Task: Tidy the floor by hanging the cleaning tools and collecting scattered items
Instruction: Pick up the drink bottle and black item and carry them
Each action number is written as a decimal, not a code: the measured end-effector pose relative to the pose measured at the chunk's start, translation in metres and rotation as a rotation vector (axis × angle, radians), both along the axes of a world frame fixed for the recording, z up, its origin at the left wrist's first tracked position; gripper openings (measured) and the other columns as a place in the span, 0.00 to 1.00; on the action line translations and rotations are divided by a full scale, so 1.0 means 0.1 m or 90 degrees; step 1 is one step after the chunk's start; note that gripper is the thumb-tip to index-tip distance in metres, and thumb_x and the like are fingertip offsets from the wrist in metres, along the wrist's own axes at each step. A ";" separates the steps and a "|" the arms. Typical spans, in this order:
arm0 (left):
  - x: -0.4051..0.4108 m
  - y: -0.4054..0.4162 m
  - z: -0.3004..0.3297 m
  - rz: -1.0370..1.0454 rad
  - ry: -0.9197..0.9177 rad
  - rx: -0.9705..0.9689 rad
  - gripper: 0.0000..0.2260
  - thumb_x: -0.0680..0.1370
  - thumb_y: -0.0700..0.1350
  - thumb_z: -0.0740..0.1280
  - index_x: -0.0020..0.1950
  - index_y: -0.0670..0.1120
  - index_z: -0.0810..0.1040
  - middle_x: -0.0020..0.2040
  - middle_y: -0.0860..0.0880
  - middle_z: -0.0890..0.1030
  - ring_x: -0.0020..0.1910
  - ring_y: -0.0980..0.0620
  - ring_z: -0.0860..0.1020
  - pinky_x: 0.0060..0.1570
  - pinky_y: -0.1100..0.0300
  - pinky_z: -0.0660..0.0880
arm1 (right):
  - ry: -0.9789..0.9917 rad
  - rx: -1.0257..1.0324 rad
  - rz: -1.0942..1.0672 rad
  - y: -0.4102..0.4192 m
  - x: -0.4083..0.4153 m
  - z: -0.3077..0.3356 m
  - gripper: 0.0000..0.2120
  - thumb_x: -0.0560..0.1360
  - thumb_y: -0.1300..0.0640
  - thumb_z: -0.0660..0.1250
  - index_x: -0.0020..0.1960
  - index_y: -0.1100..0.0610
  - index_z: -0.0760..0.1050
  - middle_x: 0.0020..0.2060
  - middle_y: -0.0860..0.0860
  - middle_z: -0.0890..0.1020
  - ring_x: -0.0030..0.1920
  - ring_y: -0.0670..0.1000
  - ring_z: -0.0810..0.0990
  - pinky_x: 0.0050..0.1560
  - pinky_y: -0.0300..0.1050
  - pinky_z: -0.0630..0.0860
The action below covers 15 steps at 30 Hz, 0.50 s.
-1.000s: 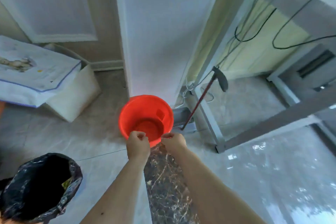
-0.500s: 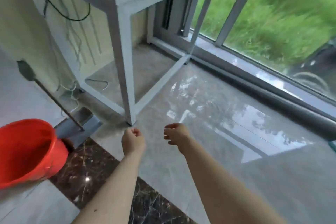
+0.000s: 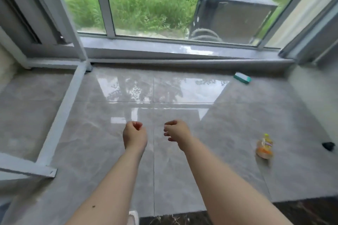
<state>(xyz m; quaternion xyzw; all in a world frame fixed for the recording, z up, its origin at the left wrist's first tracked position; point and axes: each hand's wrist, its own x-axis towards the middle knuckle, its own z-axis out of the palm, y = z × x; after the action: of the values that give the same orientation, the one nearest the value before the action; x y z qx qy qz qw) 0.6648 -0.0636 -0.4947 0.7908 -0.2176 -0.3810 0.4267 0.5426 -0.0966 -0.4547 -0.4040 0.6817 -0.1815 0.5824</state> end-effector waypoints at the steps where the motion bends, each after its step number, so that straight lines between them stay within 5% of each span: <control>1: -0.06 -0.07 -0.01 -0.016 -0.001 0.004 0.04 0.76 0.37 0.61 0.46 0.44 0.72 0.52 0.40 0.81 0.52 0.40 0.80 0.55 0.48 0.77 | 0.003 0.002 -0.018 -0.04 -0.07 -0.01 0.13 0.76 0.66 0.59 0.59 0.63 0.76 0.43 0.56 0.77 0.32 0.47 0.75 0.31 0.37 0.70; 9: -0.96 -0.96 -0.02 -0.200 0.006 0.008 0.06 0.76 0.36 0.59 0.47 0.45 0.72 0.52 0.41 0.81 0.51 0.40 0.80 0.54 0.50 0.77 | -0.006 0.012 -0.238 -0.54 -1.00 -0.02 0.08 0.76 0.65 0.59 0.51 0.57 0.73 0.36 0.53 0.76 0.31 0.46 0.74 0.32 0.38 0.70; 15: -1.73 -1.38 0.01 -0.326 0.005 0.008 0.04 0.76 0.37 0.60 0.48 0.45 0.72 0.50 0.42 0.79 0.51 0.41 0.80 0.52 0.49 0.77 | -0.007 -0.015 -0.374 -0.63 -1.77 0.00 0.07 0.76 0.66 0.60 0.51 0.58 0.73 0.43 0.57 0.77 0.32 0.46 0.75 0.32 0.38 0.71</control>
<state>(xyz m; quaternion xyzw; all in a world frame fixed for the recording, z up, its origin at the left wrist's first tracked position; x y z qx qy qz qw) 0.4917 -0.2017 -0.4936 0.7111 -0.4069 -0.4809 0.3123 0.3652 -0.1600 -0.4544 -0.1951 0.7640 -0.3528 0.5038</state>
